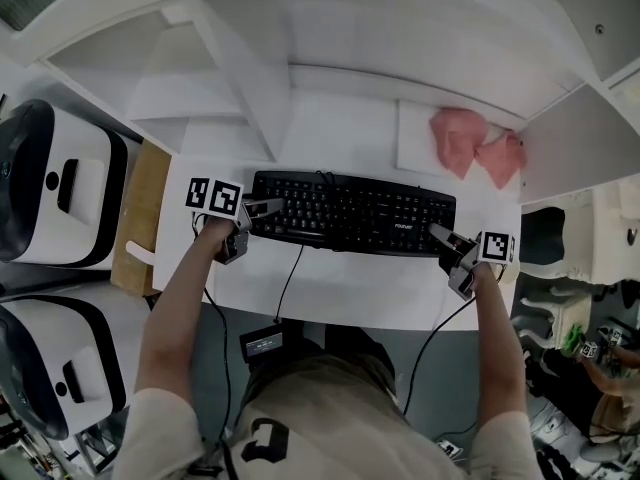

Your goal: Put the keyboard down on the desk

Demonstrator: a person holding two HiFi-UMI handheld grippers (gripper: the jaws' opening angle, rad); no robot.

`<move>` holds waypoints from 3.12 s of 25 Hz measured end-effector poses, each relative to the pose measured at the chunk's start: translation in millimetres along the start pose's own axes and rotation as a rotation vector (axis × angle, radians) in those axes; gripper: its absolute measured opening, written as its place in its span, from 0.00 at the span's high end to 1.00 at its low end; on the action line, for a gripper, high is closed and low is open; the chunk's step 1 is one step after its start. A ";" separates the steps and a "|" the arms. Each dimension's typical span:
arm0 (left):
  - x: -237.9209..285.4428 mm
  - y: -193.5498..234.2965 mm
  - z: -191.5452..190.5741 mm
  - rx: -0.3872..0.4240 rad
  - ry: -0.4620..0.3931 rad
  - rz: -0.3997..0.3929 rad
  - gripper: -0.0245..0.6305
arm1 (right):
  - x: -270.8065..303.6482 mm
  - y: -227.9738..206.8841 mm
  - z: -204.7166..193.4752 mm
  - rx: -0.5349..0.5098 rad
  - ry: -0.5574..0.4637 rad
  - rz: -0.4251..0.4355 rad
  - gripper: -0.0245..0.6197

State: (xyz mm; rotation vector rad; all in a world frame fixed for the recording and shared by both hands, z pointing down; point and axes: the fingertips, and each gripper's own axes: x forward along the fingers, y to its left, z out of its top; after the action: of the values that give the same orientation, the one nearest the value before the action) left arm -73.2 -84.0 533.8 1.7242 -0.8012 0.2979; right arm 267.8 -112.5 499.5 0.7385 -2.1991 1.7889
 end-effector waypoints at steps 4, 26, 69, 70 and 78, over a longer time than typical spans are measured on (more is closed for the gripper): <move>3.2 5.6 2.2 0.012 -0.012 0.025 0.53 | 0.1 -9.1 1.5 -0.011 -0.017 -0.058 0.70; 3.6 8.5 3.6 0.058 -0.015 0.112 0.51 | -3.3 -19.4 -1.8 -0.009 -0.040 -0.150 0.61; -13.2 23.3 -6.5 0.136 0.024 0.384 0.44 | -14.5 -48.0 18.0 -0.331 -0.156 -0.609 0.54; -15.5 21.3 -6.1 0.141 0.012 0.378 0.45 | -16.1 -46.2 21.7 -0.307 -0.166 -0.599 0.52; -34.0 -15.5 -3.2 0.168 -0.109 0.251 0.45 | -29.3 -2.2 32.2 -0.468 -0.232 -0.639 0.52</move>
State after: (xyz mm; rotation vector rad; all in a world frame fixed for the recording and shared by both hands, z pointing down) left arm -87.5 -67.2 503.5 1.8094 -1.1017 0.4551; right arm 298.6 -136.5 480.1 1.3716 -2.0493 0.8818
